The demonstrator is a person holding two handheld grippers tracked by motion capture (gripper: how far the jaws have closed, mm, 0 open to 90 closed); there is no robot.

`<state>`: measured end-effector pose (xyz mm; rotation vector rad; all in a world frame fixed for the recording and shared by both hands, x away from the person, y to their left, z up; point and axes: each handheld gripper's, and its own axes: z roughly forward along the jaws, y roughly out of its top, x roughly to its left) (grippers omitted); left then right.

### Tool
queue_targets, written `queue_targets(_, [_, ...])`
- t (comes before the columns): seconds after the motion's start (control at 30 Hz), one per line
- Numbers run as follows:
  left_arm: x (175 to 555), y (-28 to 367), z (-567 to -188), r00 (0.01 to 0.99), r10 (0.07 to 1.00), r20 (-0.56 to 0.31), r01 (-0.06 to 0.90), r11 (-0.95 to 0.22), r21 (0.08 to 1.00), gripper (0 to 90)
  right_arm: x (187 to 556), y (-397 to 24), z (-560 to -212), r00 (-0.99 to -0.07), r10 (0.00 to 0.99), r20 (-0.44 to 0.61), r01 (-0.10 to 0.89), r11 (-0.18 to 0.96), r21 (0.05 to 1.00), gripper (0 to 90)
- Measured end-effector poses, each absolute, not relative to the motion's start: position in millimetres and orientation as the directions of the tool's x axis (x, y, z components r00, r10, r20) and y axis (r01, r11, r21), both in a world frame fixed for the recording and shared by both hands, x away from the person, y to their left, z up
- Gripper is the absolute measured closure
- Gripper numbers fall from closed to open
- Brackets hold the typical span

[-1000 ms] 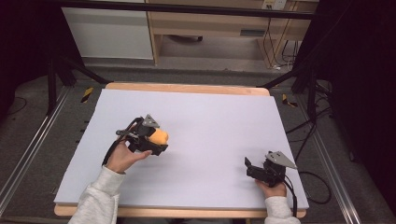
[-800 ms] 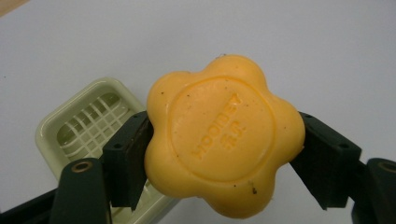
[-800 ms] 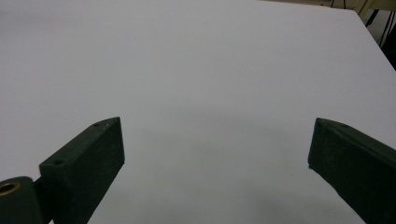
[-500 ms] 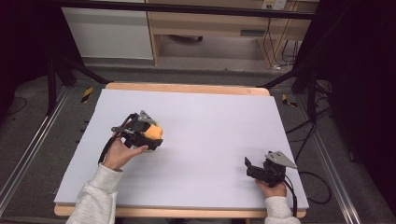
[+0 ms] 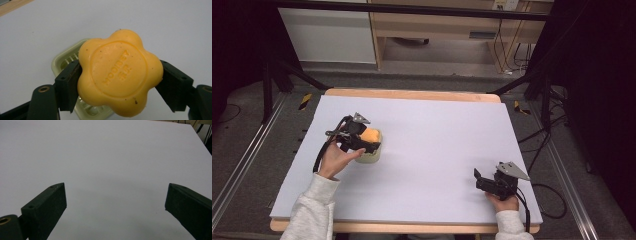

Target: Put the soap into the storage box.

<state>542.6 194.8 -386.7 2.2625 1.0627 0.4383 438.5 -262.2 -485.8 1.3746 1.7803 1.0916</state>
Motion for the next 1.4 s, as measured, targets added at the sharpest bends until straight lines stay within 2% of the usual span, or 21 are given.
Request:
queue_targets(0.33, [555.9, 203.3, -400.1, 0.584, 0.811, 0.033, 0.627, -0.477, 0.616, 26.5, 438.5, -262.6, -485.7, -0.261, 0.965, 0.009, 0.445, 0.112, 0.889, 4.1])
queue_targets(1.4, [569.4, 207.5, -422.4, 0.555, 0.832, 0.022, 0.673, -0.465, 0.575, 26.5, 438.5, -261.8, -485.8, -0.262, 0.965, 0.002, 0.443, 0.118, 0.889, 4.0])
